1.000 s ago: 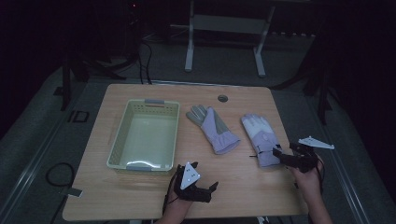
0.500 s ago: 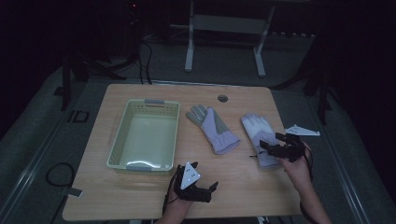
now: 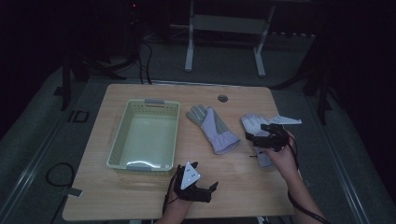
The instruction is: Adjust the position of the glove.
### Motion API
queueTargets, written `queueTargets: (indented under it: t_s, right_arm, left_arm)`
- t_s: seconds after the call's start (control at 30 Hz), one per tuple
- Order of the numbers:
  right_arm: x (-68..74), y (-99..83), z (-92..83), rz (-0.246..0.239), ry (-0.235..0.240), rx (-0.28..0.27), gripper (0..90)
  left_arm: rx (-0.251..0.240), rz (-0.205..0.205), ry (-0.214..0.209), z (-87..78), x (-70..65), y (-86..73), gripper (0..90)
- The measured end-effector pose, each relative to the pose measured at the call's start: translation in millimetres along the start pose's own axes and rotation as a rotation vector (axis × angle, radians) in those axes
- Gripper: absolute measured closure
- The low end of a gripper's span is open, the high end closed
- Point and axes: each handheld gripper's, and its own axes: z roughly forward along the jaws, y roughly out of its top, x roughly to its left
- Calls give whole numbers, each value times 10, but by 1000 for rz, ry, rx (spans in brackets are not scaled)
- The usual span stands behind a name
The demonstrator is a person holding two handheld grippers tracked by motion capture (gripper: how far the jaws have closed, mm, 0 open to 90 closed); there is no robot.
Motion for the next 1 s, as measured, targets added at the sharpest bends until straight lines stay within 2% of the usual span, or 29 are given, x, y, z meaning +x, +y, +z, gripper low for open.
queueTargets:
  t_s: [0.43, 0.87, 1.0]
  right_arm:
    - [184, 162, 435, -43, 56, 35, 155]
    - [351, 306, 786, -55, 101, 57, 175]
    - [375, 323, 886, -52, 111, 70, 249]
  left_arm:
    - [-2, -3, -4, -1, 3, -1, 11]
    - [-3, -9, -11, -2, 9, -1, 11]
    - [-3, -8, -11, -3, 8, -1, 11]
